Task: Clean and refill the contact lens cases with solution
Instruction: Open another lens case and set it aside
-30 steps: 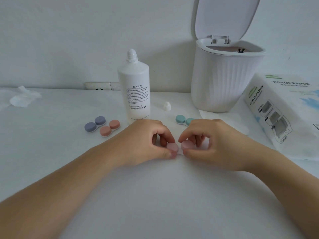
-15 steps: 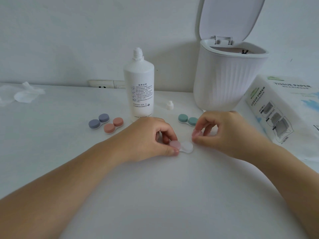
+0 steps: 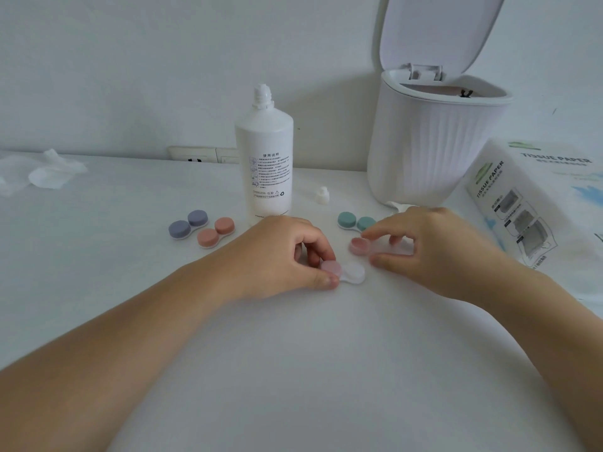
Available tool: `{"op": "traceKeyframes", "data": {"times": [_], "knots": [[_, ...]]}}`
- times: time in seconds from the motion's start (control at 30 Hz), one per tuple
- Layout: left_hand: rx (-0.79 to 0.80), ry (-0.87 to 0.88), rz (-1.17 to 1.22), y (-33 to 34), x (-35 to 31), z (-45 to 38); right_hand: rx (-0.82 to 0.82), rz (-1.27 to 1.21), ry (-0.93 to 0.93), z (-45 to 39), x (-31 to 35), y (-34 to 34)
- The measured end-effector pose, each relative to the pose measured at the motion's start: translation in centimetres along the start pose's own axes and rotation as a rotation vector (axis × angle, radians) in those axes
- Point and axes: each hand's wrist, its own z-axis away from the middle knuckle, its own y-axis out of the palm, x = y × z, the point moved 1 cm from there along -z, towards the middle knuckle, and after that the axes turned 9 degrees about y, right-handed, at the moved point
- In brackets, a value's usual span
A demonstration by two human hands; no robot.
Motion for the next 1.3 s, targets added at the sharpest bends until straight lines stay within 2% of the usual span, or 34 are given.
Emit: {"op": "traceKeyframes", "data": {"times": [0.13, 0.33, 0.83, 1.3], "knots": [[-0.003, 0.004, -0.007, 0.0, 0.0, 0.0, -0.040, -0.074, -0.094, 0.0, 0.0, 0.0], [-0.002, 0.020, -0.021, 0.0, 0.1, 0.0, 0.161, -0.136, -0.046, 0.2, -0.1, 0.8], [0.017, 0.100, -0.012, 0.4, 0.2, 0.0, 0.233, -0.288, -0.052, 0.0, 0.5, 1.6], [-0.185, 0.058, -0.158, 2.4, -0.1, 0.7, 0.236, -0.349, 0.027, 0.1, 0.9, 1.8]]}}
